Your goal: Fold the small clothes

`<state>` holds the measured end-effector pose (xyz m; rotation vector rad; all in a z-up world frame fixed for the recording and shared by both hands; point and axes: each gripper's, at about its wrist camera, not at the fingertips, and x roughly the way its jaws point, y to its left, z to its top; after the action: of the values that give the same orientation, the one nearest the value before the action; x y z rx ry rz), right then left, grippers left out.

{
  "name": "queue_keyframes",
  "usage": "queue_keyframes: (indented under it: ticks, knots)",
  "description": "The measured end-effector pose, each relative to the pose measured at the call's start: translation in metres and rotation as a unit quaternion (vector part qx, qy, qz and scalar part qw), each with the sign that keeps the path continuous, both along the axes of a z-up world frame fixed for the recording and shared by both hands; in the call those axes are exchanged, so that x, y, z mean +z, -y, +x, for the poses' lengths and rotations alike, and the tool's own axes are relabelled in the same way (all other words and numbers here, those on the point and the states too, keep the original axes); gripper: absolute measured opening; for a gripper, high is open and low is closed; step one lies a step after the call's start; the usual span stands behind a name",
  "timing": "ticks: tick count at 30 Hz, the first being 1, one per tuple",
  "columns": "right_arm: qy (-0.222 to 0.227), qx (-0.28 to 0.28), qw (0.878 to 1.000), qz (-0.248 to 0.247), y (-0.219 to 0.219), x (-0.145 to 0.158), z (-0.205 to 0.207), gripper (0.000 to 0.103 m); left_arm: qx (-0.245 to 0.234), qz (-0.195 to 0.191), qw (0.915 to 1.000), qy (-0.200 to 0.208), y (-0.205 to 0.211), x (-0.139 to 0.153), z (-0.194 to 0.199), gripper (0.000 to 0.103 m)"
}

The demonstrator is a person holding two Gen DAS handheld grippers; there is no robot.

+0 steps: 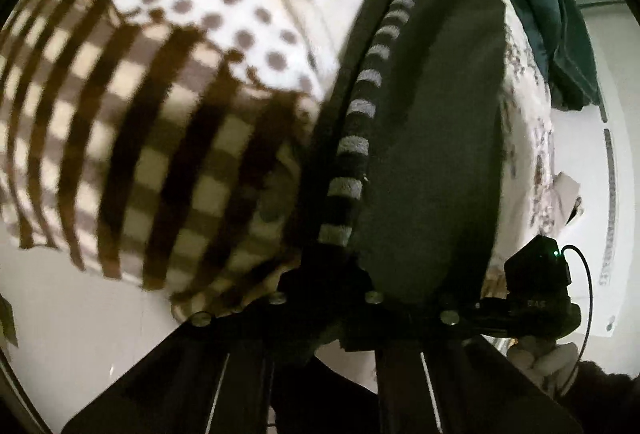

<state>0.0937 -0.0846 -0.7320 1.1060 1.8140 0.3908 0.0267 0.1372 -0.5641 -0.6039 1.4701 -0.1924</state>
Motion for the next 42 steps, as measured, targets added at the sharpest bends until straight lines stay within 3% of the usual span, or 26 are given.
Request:
queue_keyframes:
  ticks: [7, 13, 17, 24, 29, 32, 33, 34, 35, 39, 42]
  knots:
    - [0.059, -0.029, 0.996, 0.055, 0.017, 0.075, 0.028, 0.012, 0.027, -0.075, 0.9965, 0.025, 0.003, 0.060, 0.014, 0.005]
    - [0.119, -0.091, 0.987, 0.066, 0.046, 0.124, 0.101, 0.012, 0.075, -0.138, 0.9835, 0.090, 0.001, 0.097, 0.091, 0.005]
    - [0.162, -0.121, 0.978, 0.054, 0.062, 0.145, 0.175, 0.012, 0.088, -0.155, 0.9743, 0.137, 0.011, 0.101, 0.177, 0.005]
    - [0.197, -0.147, 0.969, -0.017, 0.075, 0.132, 0.328, 0.012, 0.071, -0.139, 0.9731, 0.169, 0.036, 0.082, 0.321, 0.005]
    - [0.200, -0.152, 0.967, -0.051, 0.089, 0.110, 0.433, 0.013, 0.057, -0.124, 0.9786, 0.153, 0.048, 0.062, 0.420, 0.009]
    - [0.185, -0.142, 0.969, -0.075, 0.096, 0.088, 0.469, 0.018, 0.064, -0.116, 0.9801, 0.147, 0.044, 0.046, 0.459, 0.030]
    - [0.180, -0.141, 0.970, -0.081, 0.093, 0.083, 0.483, 0.022, 0.071, -0.119, 0.9792, 0.148, 0.041, 0.044, 0.466, 0.050]
    - [0.181, -0.147, 0.969, -0.087, 0.097, 0.081, 0.491, 0.040, 0.077, -0.117, 0.9792, 0.146, 0.037, 0.042, 0.470, 0.060]
    - [0.187, -0.154, 0.966, -0.095, 0.102, 0.083, 0.494, 0.058, 0.083, -0.114, 0.9795, 0.144, 0.034, 0.040, 0.473, 0.060]
    - [0.211, -0.154, 0.960, -0.102, 0.124, 0.098, 0.483, 0.063, 0.084, -0.104, 0.9785, 0.158, 0.019, 0.046, 0.440, 0.060]
    - [0.220, -0.092, 0.964, -0.120, 0.130, 0.097, 0.471, 0.067, 0.085, -0.071, 0.9802, 0.164, 0.012, 0.051, 0.385, 0.060]
